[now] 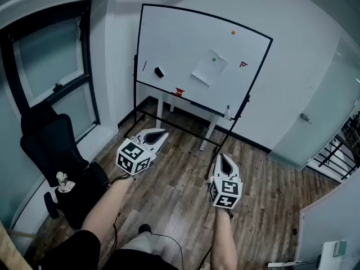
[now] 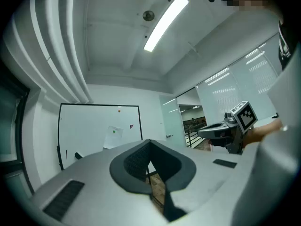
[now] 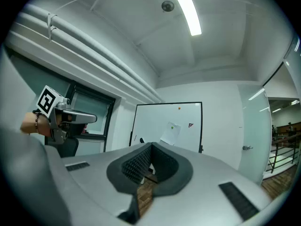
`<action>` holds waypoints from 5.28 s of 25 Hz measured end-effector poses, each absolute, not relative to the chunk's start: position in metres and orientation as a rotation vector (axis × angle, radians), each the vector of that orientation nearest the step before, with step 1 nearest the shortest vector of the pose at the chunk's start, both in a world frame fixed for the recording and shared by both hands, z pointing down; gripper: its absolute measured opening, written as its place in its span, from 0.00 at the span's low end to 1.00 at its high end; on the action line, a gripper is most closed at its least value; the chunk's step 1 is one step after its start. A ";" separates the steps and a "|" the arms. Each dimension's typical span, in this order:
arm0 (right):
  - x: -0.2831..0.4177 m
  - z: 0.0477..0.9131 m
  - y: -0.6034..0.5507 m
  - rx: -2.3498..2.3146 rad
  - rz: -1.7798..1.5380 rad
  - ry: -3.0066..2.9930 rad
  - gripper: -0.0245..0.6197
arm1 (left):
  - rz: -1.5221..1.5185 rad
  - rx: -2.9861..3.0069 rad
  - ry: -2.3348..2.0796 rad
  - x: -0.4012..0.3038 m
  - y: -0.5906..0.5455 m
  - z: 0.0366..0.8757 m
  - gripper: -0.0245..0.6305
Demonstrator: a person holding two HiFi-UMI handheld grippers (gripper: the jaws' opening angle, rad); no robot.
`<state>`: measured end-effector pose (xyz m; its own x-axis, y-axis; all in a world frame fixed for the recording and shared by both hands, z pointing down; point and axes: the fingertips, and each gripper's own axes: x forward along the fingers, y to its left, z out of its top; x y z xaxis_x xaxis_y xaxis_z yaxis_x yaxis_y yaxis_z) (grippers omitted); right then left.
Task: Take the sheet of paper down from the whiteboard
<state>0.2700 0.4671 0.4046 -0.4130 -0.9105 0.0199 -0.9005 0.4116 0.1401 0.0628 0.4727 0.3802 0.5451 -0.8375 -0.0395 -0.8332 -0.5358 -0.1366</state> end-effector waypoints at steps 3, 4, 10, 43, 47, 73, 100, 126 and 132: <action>0.267 0.403 0.470 1.646 -0.177 -2.562 0.07 | -0.067 -2.638 1.431 0.064 0.477 0.384 0.07; 0.266 0.403 0.469 1.646 -0.181 -2.560 0.07 | -0.074 -2.640 1.427 0.065 0.476 0.385 0.07; 0.260 0.401 0.441 1.673 -0.183 -2.558 0.07 | -0.071 -2.637 1.413 0.062 0.451 0.383 0.07; 0.158 0.431 0.221 1.617 -0.161 -2.532 0.07 | -0.098 -2.671 1.546 -0.055 0.250 0.435 0.07; 0.152 0.432 0.195 1.596 -0.168 -2.539 0.07 | -0.101 -2.660 1.563 -0.060 0.227 0.439 0.07; 0.149 0.381 -0.038 1.599 0.022 -2.683 0.07 | -0.080 -2.690 1.596 -0.047 0.008 0.400 0.07; 0.084 0.389 -0.254 1.604 0.037 -2.603 0.07 | -0.210 -2.730 1.298 -0.051 -0.259 0.381 0.07; 0.096 0.386 -0.371 1.912 0.030 -2.374 0.07 | -0.170 -2.793 1.068 -0.027 -0.393 0.378 0.07; 0.111 0.386 -0.399 1.931 0.041 -2.387 0.07 | -0.198 -2.771 1.073 -0.009 -0.421 0.373 0.07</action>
<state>0.1114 -0.3994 0.3858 -0.2074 -0.9756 0.0721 -0.9775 0.2095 0.0237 -0.0091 -0.4213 0.3732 0.7334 -0.6768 0.0644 -0.6552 -0.7289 -0.1986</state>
